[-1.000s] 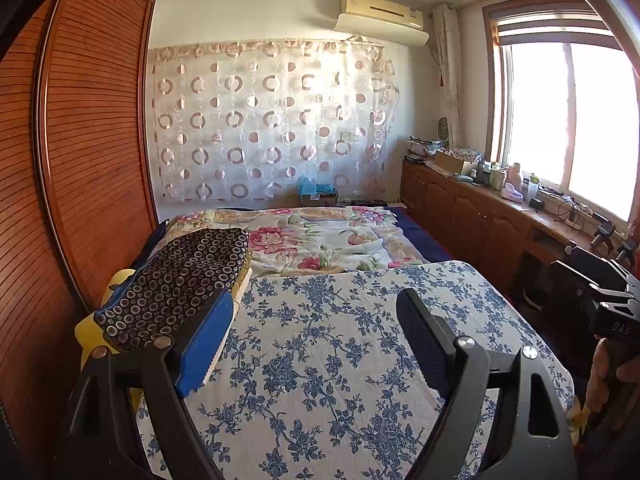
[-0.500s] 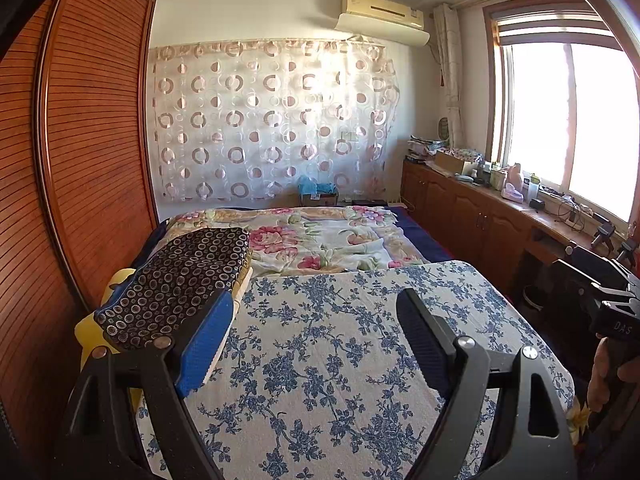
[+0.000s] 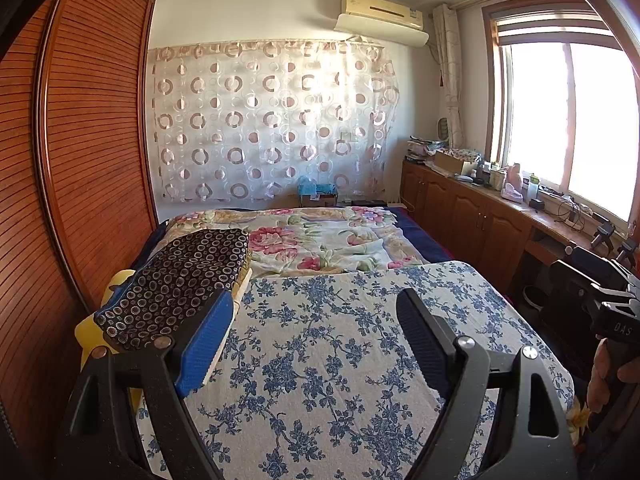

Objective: Fold small clothes

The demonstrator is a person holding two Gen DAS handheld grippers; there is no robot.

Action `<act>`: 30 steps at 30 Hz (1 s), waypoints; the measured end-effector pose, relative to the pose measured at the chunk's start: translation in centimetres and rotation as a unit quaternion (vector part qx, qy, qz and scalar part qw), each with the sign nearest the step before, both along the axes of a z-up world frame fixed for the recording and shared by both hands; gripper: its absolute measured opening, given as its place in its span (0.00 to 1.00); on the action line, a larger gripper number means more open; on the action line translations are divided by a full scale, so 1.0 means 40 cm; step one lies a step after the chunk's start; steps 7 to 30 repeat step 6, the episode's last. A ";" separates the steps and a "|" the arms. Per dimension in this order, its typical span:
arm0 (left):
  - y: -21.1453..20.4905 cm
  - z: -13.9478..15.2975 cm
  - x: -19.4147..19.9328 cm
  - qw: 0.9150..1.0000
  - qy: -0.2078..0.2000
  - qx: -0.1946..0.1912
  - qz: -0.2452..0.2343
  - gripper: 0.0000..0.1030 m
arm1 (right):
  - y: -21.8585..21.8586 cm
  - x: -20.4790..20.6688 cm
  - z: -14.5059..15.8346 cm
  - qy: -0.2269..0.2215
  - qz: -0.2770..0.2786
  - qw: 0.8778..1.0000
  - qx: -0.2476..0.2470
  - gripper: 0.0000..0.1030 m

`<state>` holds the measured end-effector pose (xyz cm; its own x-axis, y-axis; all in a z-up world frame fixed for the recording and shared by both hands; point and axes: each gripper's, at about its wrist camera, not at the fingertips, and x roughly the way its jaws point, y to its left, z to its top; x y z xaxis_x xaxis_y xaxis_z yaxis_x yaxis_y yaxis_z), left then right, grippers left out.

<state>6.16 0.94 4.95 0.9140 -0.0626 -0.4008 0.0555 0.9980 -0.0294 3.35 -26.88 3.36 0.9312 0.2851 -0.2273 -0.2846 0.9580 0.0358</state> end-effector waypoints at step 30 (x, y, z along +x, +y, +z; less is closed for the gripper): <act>-0.001 -0.001 0.000 1.000 0.000 0.001 0.001 0.82 | -0.003 0.002 -0.001 0.001 0.000 1.000 0.000 0.98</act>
